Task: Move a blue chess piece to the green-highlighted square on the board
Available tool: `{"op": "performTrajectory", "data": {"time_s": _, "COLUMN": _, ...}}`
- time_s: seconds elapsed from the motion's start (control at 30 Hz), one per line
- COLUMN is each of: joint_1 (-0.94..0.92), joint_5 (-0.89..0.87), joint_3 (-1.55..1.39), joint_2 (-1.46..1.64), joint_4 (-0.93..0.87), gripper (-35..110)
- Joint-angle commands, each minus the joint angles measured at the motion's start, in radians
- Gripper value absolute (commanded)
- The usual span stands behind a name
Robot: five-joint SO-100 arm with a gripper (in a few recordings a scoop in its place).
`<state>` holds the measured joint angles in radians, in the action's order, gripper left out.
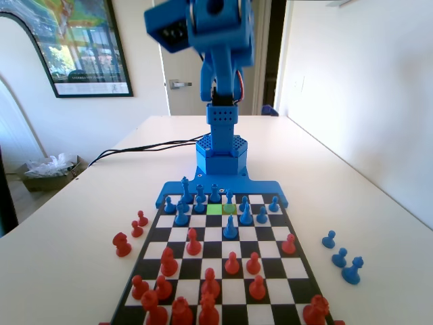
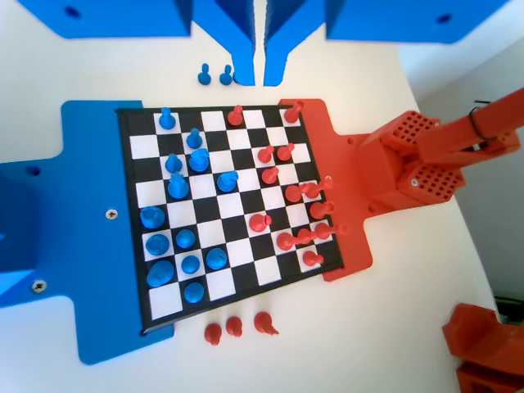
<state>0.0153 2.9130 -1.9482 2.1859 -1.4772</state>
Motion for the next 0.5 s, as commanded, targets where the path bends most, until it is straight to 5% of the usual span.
{"op": "performTrajectory", "data": {"time_s": 0.0, "joint_1": 0.025, "joint_5": 0.083, "joint_3": -0.002, "joint_2": -0.032, "joint_4": 0.043, "gripper": 5}}
{"op": "performTrajectory", "data": {"time_s": 0.47, "joint_1": -0.02, "joint_5": 0.195, "joint_3": -0.347, "joint_2": -0.08, "joint_4": 0.336, "gripper": 10}}
